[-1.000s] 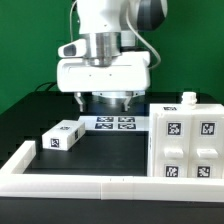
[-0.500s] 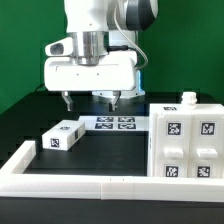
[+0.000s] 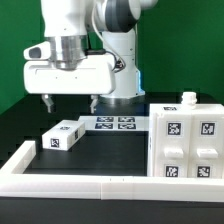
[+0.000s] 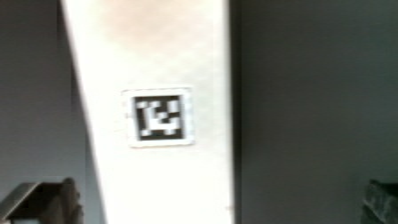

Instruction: Assemble cabinet

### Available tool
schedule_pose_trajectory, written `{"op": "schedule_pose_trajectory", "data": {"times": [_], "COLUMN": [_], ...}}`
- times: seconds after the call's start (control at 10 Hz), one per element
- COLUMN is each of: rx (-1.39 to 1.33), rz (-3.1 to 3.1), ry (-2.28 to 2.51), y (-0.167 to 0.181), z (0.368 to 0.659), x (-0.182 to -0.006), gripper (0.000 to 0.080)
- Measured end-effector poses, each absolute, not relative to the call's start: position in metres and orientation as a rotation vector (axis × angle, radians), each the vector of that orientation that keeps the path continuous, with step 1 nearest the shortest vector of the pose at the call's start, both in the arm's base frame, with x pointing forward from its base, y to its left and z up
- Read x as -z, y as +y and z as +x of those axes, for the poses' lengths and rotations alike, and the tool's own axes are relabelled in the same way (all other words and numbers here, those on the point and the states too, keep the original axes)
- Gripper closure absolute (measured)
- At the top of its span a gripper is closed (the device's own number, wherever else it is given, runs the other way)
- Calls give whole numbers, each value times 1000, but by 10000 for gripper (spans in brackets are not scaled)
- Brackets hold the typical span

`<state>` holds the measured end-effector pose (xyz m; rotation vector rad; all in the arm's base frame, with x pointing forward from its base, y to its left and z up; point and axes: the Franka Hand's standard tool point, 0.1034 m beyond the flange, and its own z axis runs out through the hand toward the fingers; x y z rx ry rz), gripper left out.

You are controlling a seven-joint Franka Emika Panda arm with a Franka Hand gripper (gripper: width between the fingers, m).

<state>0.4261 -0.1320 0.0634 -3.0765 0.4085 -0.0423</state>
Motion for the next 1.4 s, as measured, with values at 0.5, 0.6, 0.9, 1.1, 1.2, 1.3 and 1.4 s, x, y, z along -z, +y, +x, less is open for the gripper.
{"op": "schedule_pose_trajectory", "data": {"times": [0.5, 0.6, 0.9, 1.1, 1.2, 1.3, 1.4], "rx": [62, 82, 93, 104, 103, 103, 102], "rz": [-3105, -3120, -3140, -3146, -3145, -3145, -3145], "ry": [357, 346, 327, 308, 302, 300, 299], "y": [-140, -140, -141, -136, -134, -133, -133], "z": [420, 415, 409, 408, 408, 409, 409], "x": [-44, -35, -16, -7, -6, -6, -6], "gripper": [2, 2, 2, 2, 2, 90, 238]}}
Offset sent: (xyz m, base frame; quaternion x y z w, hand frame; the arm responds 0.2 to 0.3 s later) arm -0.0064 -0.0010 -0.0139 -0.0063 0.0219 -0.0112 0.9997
